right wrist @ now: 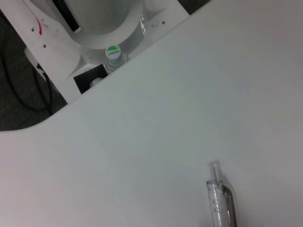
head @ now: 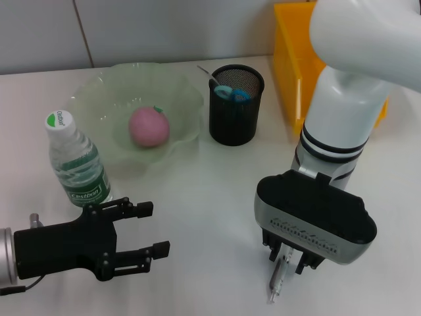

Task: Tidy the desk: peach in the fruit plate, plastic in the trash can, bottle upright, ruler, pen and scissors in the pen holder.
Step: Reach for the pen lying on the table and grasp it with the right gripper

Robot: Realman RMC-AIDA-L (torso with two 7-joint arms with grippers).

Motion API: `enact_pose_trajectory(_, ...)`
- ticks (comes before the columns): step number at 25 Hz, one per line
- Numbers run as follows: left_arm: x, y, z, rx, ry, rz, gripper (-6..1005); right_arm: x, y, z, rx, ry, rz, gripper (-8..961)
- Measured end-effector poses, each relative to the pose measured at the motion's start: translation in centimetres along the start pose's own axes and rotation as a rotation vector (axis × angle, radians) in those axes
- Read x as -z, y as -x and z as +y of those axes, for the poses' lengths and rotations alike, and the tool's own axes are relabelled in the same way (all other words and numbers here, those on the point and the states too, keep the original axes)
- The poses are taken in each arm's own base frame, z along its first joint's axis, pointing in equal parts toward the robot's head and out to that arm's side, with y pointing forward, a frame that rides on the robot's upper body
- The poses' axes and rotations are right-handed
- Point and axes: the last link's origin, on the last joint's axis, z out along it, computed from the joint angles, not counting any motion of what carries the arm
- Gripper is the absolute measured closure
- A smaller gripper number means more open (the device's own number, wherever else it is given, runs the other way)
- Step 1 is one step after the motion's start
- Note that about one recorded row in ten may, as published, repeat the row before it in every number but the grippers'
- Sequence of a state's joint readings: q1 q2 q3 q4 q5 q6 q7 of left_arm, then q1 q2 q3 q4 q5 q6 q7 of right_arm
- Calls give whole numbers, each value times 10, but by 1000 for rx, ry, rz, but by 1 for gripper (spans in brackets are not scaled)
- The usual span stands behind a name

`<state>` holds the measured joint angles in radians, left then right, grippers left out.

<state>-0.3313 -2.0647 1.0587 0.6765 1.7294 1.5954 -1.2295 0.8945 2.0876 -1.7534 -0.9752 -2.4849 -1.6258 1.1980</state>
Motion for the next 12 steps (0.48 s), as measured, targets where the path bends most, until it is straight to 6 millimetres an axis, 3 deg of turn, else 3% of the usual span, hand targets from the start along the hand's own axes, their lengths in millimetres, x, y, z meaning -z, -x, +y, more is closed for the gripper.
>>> enact_pose_trajectory(12,-1,-3,-1,-6,4,5,216,-1,1,0,-2,4,3,563)
